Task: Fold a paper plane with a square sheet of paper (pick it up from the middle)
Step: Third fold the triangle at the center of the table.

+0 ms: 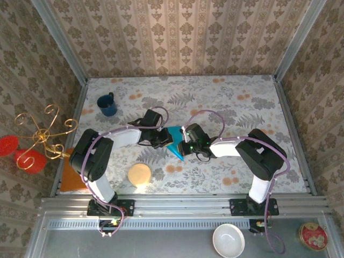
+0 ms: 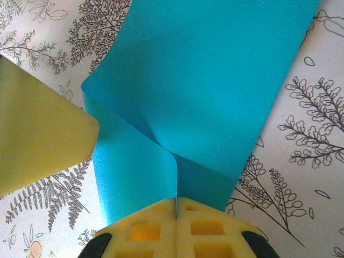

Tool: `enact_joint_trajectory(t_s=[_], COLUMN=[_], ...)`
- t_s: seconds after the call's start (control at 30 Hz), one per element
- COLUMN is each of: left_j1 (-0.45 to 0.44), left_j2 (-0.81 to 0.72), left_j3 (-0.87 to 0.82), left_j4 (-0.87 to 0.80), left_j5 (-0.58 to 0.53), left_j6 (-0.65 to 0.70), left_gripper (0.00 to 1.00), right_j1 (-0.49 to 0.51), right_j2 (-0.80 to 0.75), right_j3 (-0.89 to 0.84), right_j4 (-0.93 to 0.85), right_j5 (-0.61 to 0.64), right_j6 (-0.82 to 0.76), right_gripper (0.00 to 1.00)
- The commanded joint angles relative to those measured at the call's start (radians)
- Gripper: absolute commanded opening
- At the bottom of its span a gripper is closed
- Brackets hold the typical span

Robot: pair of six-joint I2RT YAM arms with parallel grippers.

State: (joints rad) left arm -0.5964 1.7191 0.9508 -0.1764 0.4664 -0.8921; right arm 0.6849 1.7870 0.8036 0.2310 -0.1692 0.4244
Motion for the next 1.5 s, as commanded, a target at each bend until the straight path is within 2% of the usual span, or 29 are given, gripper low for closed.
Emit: enact_joint_trajectory(t_s=[0.0,1.47], left_j1=[-0.015,-0.028], left_j2=[0.0,0.036], left_j3=[0.002,-0.054], left_j4=[0.041,-0.044], left_j5=[0.038,-0.047], left_j6=[-0.039,-0.04], left_gripper=[0.11,0.1], right_j1=[-0.005,-0.006], right_j2=[0.022,0.036], right_j3=[0.016,0.031], right_j4=[-0.055,-0.084], right_j5=[-0.013,-0.005], right_j6=[0.016,0.019], right_gripper=[0.0,0.0])
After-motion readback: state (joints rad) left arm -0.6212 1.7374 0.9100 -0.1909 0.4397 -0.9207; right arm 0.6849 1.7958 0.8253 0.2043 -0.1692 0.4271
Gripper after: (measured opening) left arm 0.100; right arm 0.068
